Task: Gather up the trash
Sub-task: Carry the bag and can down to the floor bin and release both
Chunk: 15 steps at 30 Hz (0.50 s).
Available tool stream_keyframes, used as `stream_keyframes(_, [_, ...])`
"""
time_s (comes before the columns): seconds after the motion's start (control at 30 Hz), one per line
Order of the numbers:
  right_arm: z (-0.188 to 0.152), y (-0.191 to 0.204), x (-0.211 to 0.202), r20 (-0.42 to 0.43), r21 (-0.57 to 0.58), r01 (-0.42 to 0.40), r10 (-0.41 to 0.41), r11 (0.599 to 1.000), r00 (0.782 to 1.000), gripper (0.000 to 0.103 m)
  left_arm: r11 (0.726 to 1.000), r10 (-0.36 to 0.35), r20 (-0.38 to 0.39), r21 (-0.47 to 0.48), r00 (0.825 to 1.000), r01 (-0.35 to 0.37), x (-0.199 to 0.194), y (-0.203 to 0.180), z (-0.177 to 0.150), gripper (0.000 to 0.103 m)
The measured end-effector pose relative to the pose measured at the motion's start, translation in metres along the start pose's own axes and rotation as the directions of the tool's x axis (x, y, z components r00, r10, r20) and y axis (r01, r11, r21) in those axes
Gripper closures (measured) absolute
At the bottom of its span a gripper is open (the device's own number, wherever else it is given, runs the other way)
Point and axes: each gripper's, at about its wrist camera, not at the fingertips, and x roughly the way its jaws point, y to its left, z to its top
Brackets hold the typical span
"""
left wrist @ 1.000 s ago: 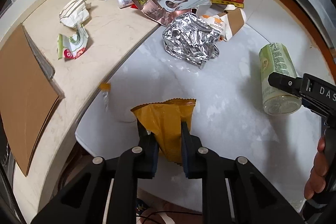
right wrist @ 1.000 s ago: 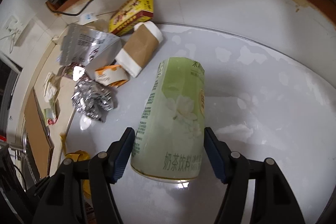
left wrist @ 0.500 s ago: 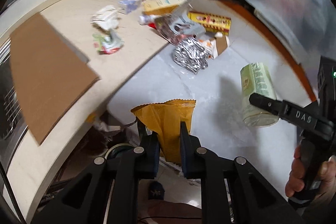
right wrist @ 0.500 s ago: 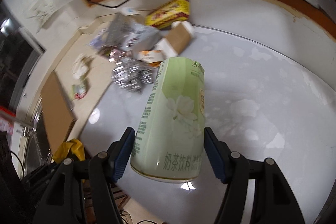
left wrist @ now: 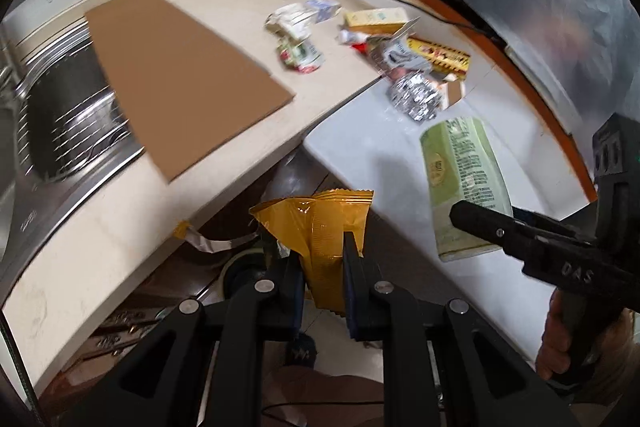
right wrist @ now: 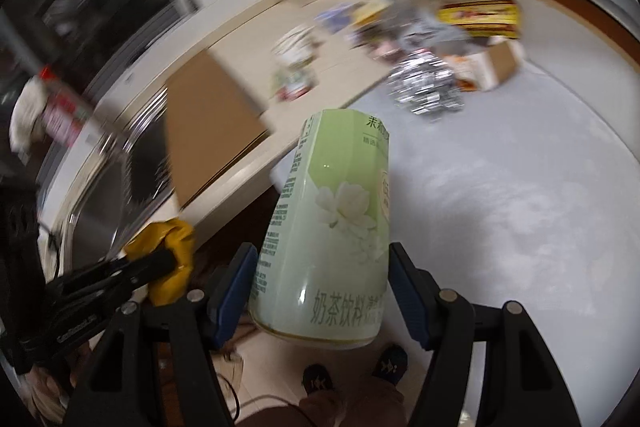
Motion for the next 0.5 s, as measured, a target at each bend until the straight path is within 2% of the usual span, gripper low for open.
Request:
stream_keyframes(0.17, [-0.021, 0.037, 0.018, -0.051, -0.123, -0.049, 0.043, 0.991, 0.998, 0.037, 0.997, 0.077, -0.022, 0.023, 0.997, -0.076, 0.008, 0.01, -0.024, 0.089])
stream_keyframes(0.27, [-0.034, 0.05, 0.032, -0.095, -0.166, -0.064, 0.048, 0.984, 0.994, 0.037, 0.995, 0.094, -0.03, 0.031, 0.995, -0.093, 0.012, 0.015, -0.037, 0.089])
stream_keyframes(0.5, [-0.061, 0.065, 0.072, -0.193, -0.226, -0.054, 0.01, 0.973, 0.981, 0.037, 0.991, 0.129, -0.029, 0.021, 0.991, -0.129, 0.033, 0.032, -0.067, 0.089])
